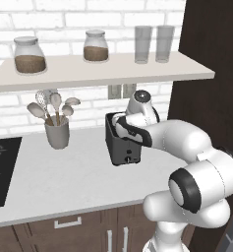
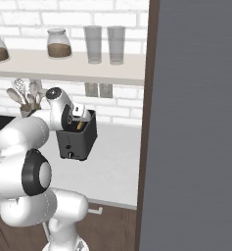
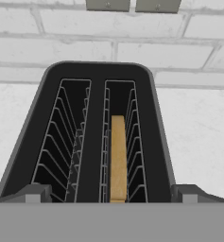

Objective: Start the toaster. Once the lever pops up, take the bread to the plate on the dining counter.

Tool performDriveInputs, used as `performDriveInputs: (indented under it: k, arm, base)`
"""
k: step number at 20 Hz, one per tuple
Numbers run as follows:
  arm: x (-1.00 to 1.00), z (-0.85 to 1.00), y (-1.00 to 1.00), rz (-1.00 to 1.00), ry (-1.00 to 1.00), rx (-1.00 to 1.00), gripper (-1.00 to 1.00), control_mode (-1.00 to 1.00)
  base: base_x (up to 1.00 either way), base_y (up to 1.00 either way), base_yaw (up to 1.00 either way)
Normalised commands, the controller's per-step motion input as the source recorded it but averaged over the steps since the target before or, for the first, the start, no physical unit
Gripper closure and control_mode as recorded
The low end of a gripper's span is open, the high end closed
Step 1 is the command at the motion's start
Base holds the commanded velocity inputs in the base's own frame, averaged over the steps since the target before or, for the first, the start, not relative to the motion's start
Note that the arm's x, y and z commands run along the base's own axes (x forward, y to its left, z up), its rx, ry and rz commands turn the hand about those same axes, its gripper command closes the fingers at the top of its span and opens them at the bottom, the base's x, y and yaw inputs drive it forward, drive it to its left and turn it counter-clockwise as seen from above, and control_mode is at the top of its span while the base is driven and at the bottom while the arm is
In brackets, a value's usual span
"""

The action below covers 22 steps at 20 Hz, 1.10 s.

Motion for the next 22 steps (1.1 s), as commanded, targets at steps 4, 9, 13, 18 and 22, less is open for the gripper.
performDriveInputs:
  k: [4,9,13,18,22]
  arm:
    - [0.00,0.00,0.00,0.00,0.00,0.00,-1.00,-1.00]
    - [0.00,0.00,0.00,0.00,0.00,0.00,-1.00,-1.00]
    - [0.00,0.00,0.00,0.00,0.00,0.00,-1.00,-1.00]
    - [0.00,0.00,0.00,0.00,0.00,0.00,-1.00,-1.00]
    - [0.00,0.00,0.00,0.00,0.00,0.00,-1.00,-1.00]
  base:
    - [0.00,0.00,0.00]
    - [0.00,0.00,0.00]
    - [0.00,0.00,0.00]
    - [0.00,0.00,0.00]
    - [0.00,0.00,0.00]
